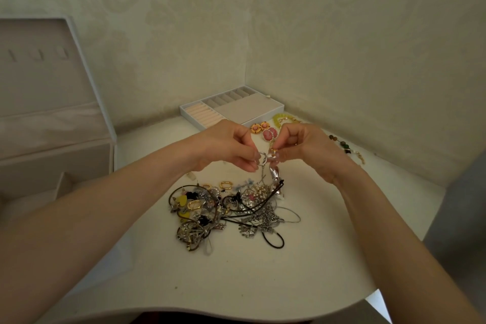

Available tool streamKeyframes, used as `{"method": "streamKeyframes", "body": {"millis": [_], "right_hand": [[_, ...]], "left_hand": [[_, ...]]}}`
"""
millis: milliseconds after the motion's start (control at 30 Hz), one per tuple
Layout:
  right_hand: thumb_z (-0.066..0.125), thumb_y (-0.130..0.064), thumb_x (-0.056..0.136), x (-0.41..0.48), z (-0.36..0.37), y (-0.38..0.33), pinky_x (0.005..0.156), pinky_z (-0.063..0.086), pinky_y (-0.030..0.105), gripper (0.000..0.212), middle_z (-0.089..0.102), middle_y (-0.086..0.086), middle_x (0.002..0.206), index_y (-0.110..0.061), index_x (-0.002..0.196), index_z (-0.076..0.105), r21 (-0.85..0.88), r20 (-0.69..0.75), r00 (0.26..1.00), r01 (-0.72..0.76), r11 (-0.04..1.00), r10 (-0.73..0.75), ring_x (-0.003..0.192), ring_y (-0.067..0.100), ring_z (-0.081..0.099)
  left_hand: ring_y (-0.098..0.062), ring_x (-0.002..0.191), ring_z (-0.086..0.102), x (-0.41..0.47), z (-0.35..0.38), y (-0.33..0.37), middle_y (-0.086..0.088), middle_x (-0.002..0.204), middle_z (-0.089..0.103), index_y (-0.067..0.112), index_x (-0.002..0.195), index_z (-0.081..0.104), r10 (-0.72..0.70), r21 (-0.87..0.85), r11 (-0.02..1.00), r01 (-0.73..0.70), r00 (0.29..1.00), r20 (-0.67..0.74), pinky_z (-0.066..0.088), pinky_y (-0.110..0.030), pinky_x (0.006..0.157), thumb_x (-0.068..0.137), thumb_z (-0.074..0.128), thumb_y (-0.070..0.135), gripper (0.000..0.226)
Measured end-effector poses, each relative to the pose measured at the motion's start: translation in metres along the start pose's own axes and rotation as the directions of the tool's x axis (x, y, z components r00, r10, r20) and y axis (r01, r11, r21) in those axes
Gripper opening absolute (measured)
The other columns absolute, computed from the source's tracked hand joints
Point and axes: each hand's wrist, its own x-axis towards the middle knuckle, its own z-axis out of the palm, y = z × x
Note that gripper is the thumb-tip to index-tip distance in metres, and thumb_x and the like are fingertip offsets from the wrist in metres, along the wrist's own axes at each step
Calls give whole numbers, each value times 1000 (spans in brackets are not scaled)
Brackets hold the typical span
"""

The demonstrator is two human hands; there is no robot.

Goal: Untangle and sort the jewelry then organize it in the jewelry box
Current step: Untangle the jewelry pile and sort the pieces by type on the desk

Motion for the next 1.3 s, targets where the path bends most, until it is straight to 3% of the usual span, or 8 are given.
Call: {"method": "streamKeyframes", "body": {"millis": [200, 433, 600, 767, 933, 1100, 1300], "right_hand": [[61, 24, 72, 0, -1, -2, 66, 55, 24, 29, 68, 9, 66, -5, 69, 59, 53, -3, 1000, 29, 998, -29, 59, 15, 65], [61, 23, 72, -2, -2, -4, 69, 56, 27, 29, 66, 18, 73, -6, 68, 59, 61, 31, 998, 57, 997, -59, 62, 17, 67], [64, 19, 72, -2, -3, -3, 64, 49, 26, 30, 70, 7, 67, -10, 69, 59, 87, 0, 997, 79, 993, -80, 60, 16, 66], [62, 21, 72, -2, -5, -5, 62, 52, 21, 28, 71, 3, 67, -7, 71, 58, 128, -21, 993, 115, 985, -113, 60, 15, 68], [61, 22, 71, -3, -4, -5, 60, 52, 20, 27, 70, 4, 66, -5, 71, 57, 154, -18, 992, 130, 980, -128, 59, 15, 67], [71, 11, 61, -3, -7, -5, 64, 53, 23, 23, 71, 6, 66, -4, 71, 57, 255, -52, 987, 159, 954, -151, 60, 16, 67], [61, 22, 71, -1, -4, -2, 67, 48, 32, 30, 70, 4, 66, -9, 70, 60, 121, -19, 995, 100, 988, -99, 59, 16, 67]], "left_hand": [[-17, 62, 67, 2, 0, -2, -19, 77, 67, -2, 78, 58, 26, -9, 1000, -27, 999, -34, 59, -25, 68, 81, 64, -9, 10], [-12, 60, 68, 6, 5, -7, -22, 80, 66, 1, 77, 55, 161, 12, 987, -161, 978, -129, 57, -20, 63, 81, 63, -10, 14], [-13, 63, 69, 5, 3, -6, -17, 81, 67, 2, 78, 55, 223, -2, 974, -225, 968, -115, 57, -22, 66, 81, 62, -13, 17], [-12, 62, 68, 3, 3, -4, -20, 82, 66, 2, 77, 55, 235, 26, 972, -234, 969, -80, 56, -20, 63, 80, 61, -15, 18], [-10, 62, 67, 4, 3, -3, -19, 80, 65, 0, 76, 56, 284, 133, 952, -274, 957, -57, 57, -21, 64, 79, 62, -16, 17], [-23, 72, 70, 5, 7, -10, -13, 81, 70, -2, 78, 61, 232, 383, 896, -223, 972, 23, 59, -30, 69, 79, 68, -8, 9], [-14, 63, 67, 4, 3, -7, -17, 78, 66, 3, 75, 57, 187, 173, 968, -180, 982, -28, 58, -23, 65, 81, 64, -9, 15]]}}
